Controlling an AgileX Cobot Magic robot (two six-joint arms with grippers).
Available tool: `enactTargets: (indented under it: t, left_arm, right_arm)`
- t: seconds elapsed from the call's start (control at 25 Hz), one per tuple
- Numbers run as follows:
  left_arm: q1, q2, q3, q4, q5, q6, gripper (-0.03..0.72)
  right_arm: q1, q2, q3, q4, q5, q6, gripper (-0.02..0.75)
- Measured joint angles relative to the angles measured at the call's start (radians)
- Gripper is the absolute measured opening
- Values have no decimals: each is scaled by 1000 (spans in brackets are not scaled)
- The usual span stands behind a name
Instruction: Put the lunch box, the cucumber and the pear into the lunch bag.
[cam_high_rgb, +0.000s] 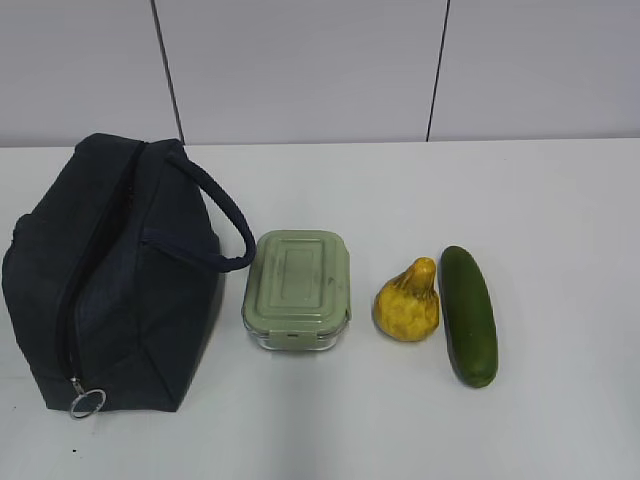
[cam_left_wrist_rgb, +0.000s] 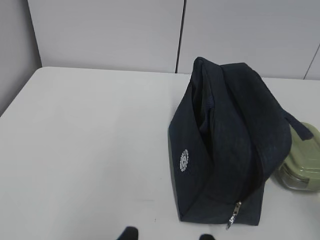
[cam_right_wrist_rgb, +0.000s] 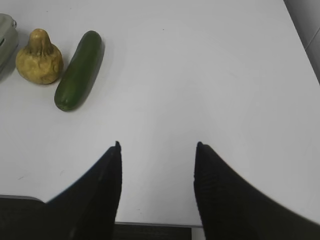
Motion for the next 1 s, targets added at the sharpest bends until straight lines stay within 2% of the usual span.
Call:
enactTargets:
  t: [0.24,0.44,0.6,0.8,1.0]
  left_arm:
    - [0,0,0,0,0,0,237]
    - [0,0,0,0,0,0,237]
    - [0,0,0,0,0,0,237]
    - [0,0,0,0,0,0,237]
    - [0,0,0,0,0,0,237]
  right_arm:
    - [0,30,-25,8,-37,0,376]
    - [7,298,-116,27,-117,0,382]
    - [19,533,-254,62,-147,-7,428]
    - [31,834,-454,193,-147,-86,512]
    - [37,1129,-644,250,-130,-111,531]
